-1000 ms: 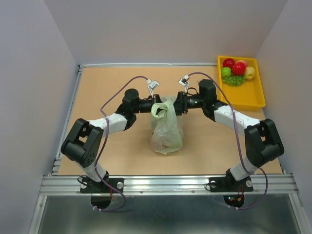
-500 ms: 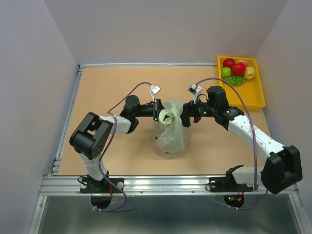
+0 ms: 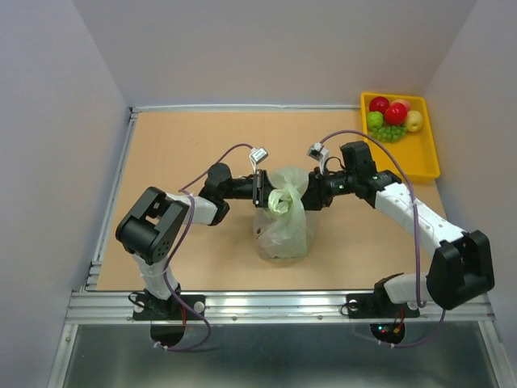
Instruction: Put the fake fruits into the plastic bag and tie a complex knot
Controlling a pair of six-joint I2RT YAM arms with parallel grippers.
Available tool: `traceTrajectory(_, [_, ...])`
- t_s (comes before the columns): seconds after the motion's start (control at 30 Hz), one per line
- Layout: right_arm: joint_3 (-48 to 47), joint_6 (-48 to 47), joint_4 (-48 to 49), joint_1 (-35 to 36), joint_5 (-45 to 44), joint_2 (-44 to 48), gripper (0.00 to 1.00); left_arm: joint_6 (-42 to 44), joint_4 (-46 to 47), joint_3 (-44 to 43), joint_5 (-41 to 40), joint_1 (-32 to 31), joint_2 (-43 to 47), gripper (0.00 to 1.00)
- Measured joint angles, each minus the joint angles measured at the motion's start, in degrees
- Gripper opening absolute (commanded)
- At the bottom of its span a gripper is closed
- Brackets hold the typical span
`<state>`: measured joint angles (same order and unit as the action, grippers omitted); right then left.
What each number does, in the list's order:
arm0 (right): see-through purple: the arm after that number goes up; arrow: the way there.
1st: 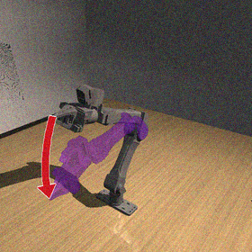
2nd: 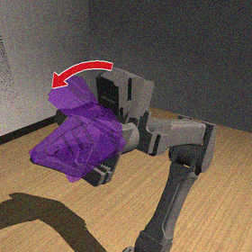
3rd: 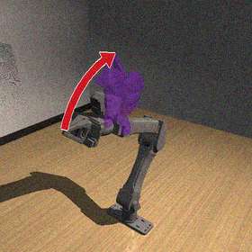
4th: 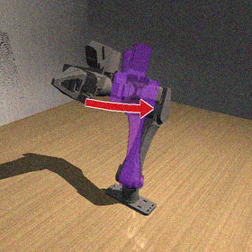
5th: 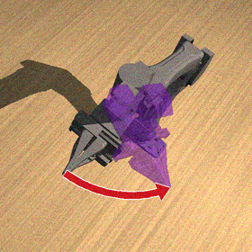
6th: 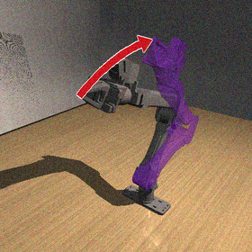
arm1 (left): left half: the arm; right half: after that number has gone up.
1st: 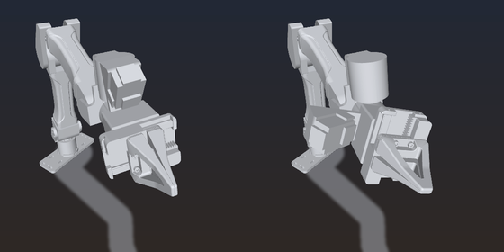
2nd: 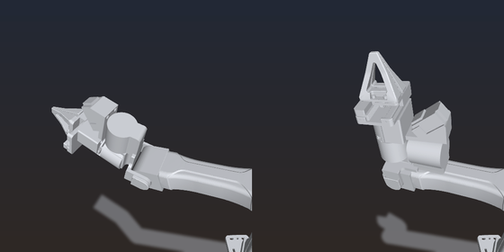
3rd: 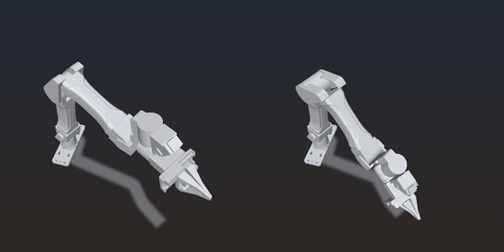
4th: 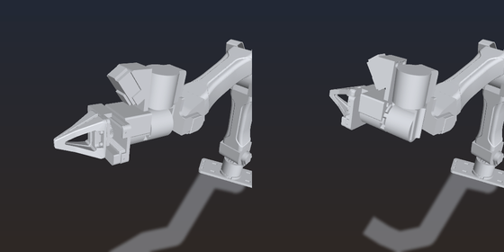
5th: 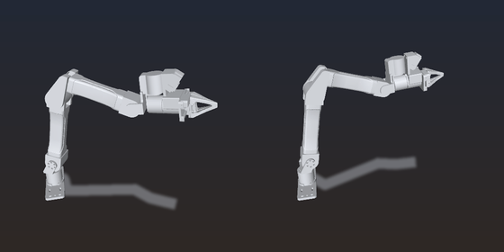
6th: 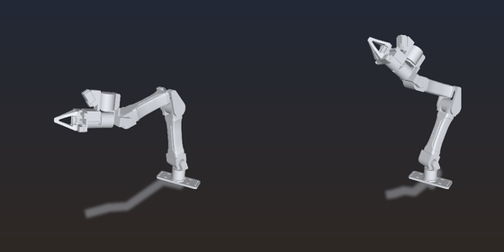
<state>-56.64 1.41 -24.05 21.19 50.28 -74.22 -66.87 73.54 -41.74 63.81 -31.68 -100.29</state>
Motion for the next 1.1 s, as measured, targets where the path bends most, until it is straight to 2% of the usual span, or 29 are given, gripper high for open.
traceTrajectory(0.07, [0.0,0.8,0.1,0.2,2.1,-2.6,0.40,-0.7,0.0,0.2,0.2,-0.3,0.0,0.00])
traceTrajectory(0.17, [0.0,2.3,0.1,0.3,4.2,-6.1,0.55,-1.8,0.1,0.2,0.3,-0.8,0.0,0.00])
traceTrajectory(0.3, [0.0,4.7,1.6,0.3,4.3,-6.7,0.64,-3.7,0.7,0.2,0.4,-1.4,0.0,0.00])
traceTrajectory(0.37, [0.0,6.7,2.5,0.4,3.8,-6.7,0.73,-4.7,1.4,0.2,0.5,-1.3,0.0,0.00])
traceTrajectory(0.4, [0.1,8.0,3.2,0.4,3.2,-6.7,0.84,-5.3,1.8,0.1,0.7,-1.2,-0.1,0.00])
traceTrajectory(0.5, [0.1,10.9,6.2,1.0,0.2,-6.7,0.92,-7.0,3.3,-0.5,2.1,-1.4,-0.5,0.00])
traceTrajectory(0.8, [0.2,15.4,9.7,2.9,-9.0,-7.6,0.92,-9.7,5.4,-4.0,3.7,-1.5,-3.5,0.00])
traceTrajectory(1.0, [0.4,18.4,11.7,2.9,-13.6,-7.9,0.93,-6.4,5.5,-5.4,2.6,-1.1,-4.0,0.00])
traceTrajectory(1.1, [0.3,16.1,10.9,2.9,-16.2,-7.1,0.92,-3.8,4.5,-5.4,2.4,-0.9,-3.6,0.00])
